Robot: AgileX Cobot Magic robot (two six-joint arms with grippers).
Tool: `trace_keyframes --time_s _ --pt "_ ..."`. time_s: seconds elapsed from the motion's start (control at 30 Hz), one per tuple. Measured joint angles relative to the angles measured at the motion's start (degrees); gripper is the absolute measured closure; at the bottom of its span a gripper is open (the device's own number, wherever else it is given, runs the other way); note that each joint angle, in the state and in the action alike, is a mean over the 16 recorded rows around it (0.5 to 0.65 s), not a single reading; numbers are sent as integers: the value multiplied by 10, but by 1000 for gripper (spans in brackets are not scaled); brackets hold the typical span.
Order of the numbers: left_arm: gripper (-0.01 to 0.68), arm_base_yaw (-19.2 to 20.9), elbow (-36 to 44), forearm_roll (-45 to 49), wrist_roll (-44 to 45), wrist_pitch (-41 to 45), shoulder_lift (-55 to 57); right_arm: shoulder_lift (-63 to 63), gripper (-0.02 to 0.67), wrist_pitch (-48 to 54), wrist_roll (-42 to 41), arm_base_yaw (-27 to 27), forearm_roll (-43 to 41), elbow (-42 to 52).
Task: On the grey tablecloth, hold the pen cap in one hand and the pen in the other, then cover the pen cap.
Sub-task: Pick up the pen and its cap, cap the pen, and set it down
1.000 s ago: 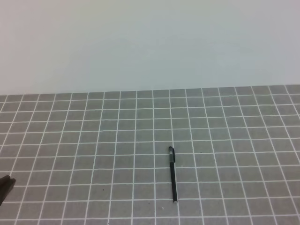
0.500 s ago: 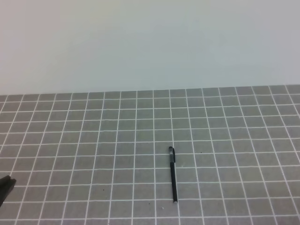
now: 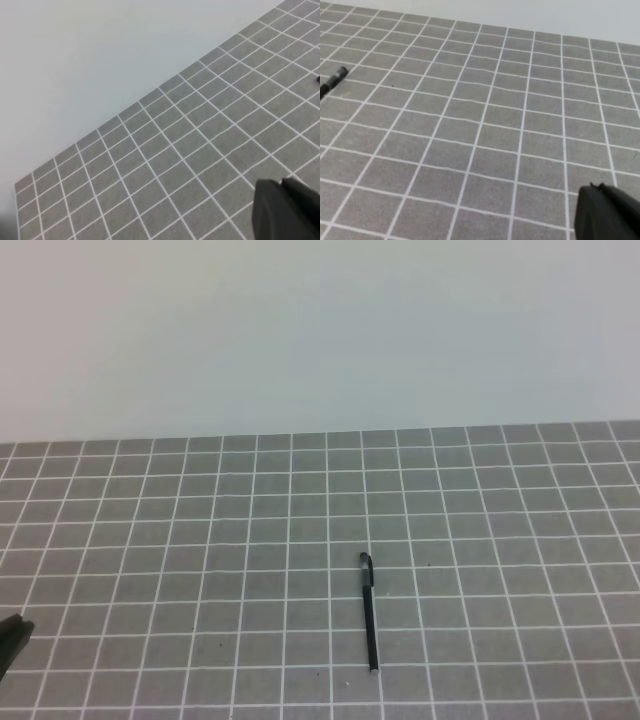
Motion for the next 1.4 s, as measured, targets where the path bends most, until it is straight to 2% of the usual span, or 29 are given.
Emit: trace_keyframes --time_s 0.47,1.03,1.2,1.4 --pt "674 0 0 -1 0 0 0 0 652 0 61 0 -43 0" --pt "672 3 12 9 3 -7 -1 0 652 0 63 0 -49 0" --pt "672 25 32 5 13 -23 -10 0 652 0 63 0 -49 0" --pt "672 88 79 -31 24 -100 -46 0 652 0 63 0 -48 0"
